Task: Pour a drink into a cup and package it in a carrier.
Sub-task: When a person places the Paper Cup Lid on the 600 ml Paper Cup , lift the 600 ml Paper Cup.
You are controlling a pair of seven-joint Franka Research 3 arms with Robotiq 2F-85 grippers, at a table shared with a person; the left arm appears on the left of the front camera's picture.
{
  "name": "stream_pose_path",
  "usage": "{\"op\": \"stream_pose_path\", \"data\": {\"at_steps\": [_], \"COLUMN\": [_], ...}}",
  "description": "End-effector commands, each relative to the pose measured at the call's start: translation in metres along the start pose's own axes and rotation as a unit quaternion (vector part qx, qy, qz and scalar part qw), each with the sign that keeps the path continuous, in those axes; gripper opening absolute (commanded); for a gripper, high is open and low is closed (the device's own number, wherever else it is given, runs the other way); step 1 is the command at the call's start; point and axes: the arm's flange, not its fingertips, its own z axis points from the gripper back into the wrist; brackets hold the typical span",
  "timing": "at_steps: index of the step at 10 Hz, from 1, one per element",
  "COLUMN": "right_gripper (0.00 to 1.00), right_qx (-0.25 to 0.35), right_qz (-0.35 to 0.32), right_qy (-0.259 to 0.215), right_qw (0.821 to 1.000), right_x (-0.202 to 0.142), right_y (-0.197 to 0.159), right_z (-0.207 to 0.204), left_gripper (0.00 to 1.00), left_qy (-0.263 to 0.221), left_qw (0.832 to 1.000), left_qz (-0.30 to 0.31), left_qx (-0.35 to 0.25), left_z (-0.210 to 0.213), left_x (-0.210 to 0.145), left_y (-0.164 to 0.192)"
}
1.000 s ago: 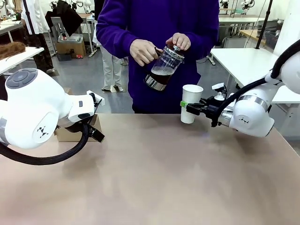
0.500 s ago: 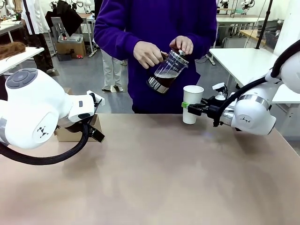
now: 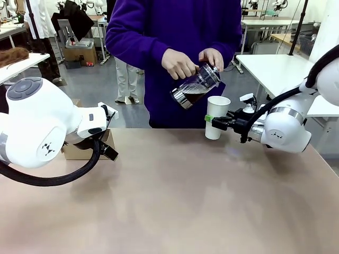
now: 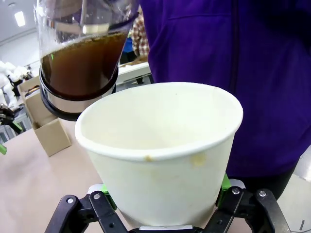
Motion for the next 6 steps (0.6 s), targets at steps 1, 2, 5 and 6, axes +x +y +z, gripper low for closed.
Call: {"op": "stream_pose_path", "data": {"at_steps": [1,2,5,6], "right_gripper": [0.88,0.88,0.88,0.88], "right_qx": [-0.005,-0.005,-0.005,-0.005], "right_qz": [-0.008,-0.008,-0.008,-0.008], "right_qy": [-0.008,-0.008,-0.008,-0.008], "right_qw": [1.0,1.0,1.0,1.0], "right_x": [-0.001,-0.001,-0.001,-0.001], "right_y": [0.0038,0.0038,0.0038,0.0038], "right_z": [-0.0005,-0.0005,-0.0005,-0.0005], "left_gripper": [1.0,1.0,1.0,1.0], "left_qy": [-0.001,-0.001,-0.001,-0.001], "left_qw": [1.0,1.0,1.0,1.0], "left_qz": [0.0,0.0,0.0,0.0], "left_qx": [-0.001,-0.001,-0.001,-0.001], "left_z": [0.0004,0.0004,0.0004,0.0004], "left_x": [0.0,0.0,0.0,0.0], "left_y": [0.0,0.0,0.0,0.0]}}
